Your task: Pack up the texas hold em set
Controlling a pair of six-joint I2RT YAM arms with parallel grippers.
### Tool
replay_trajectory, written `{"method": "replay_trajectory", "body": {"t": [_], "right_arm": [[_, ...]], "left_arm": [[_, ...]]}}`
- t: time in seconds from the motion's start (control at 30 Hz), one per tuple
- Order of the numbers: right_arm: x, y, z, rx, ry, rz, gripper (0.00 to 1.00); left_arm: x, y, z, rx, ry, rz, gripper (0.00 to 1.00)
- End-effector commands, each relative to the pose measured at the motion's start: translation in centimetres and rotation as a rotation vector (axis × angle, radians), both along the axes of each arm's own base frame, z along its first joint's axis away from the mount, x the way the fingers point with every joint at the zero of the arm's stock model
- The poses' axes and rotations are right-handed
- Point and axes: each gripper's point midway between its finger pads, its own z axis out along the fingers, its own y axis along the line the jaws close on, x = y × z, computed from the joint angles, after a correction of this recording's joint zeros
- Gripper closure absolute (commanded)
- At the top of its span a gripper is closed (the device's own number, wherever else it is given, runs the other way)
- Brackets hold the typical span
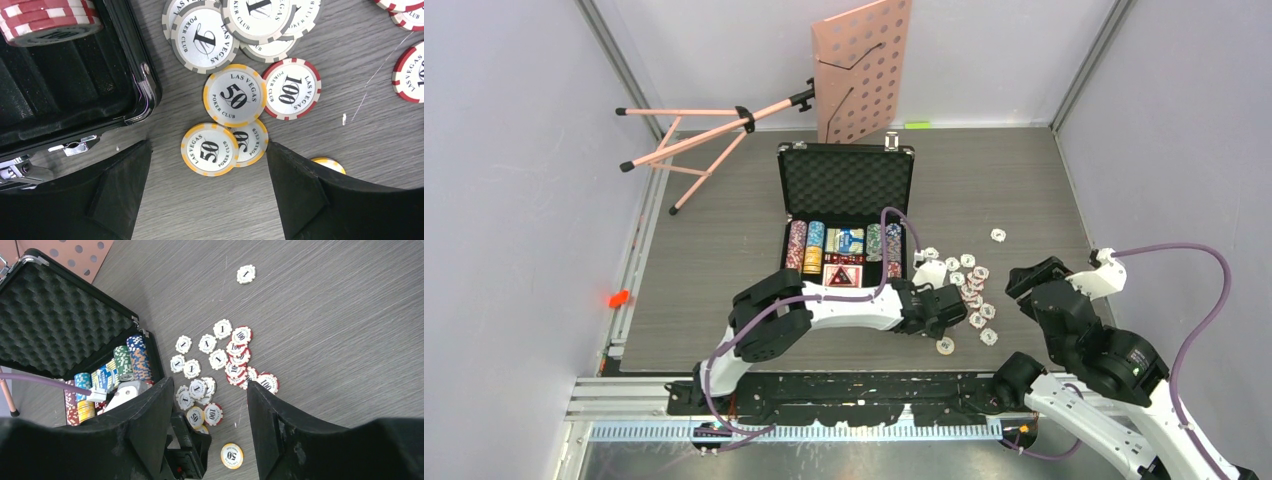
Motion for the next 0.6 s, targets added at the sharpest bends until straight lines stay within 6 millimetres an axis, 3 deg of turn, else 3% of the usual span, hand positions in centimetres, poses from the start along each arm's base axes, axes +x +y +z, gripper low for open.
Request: {"method": "replay_trajectory", "body": {"t": [0.0,0.43,0.57], "right_arm": [[0.5,0.3,1.1,0.017,-0.041,0.007,0.39],[0.2,0.4,1.0,0.034,-0.049,0.022,0.4],[0.3,0.6,0.8,0.033,-0.04,0.027,0.4]], "left_arm": [[0.0,0.1,-1.5,0.03,0.033,0.03,0.13],[-0.5,0.0,-1.4,0.009,0.07,0.017,0.6],[-0.5,0.9,-0.7,0.009,0.052,0.014,0.62]]}}
